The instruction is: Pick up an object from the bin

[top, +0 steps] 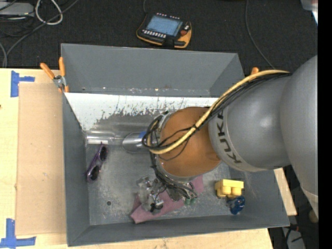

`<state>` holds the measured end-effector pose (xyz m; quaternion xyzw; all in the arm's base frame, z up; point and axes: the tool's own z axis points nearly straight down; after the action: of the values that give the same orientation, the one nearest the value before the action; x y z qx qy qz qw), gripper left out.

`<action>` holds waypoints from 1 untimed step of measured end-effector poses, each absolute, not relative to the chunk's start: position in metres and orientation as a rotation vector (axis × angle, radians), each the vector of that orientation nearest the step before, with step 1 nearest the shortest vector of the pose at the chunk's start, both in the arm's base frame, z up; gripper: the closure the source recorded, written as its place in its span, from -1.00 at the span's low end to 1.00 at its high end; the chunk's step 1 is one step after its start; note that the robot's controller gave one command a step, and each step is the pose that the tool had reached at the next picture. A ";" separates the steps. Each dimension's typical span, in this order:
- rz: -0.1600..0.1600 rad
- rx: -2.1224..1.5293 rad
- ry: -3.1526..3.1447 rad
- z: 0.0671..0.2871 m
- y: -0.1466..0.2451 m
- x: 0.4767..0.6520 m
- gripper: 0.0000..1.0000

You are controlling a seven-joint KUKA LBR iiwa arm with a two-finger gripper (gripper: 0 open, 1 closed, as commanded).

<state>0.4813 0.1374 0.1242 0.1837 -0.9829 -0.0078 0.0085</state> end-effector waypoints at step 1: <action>-0.024 0.406 -3.097 0.140 0.113 0.505 -1.00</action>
Offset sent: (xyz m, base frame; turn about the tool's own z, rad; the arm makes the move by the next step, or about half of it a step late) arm 0.0000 0.0000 0.0000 0.0000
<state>0.5051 0.1132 0.1402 0.1300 -0.9914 -0.0076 0.0092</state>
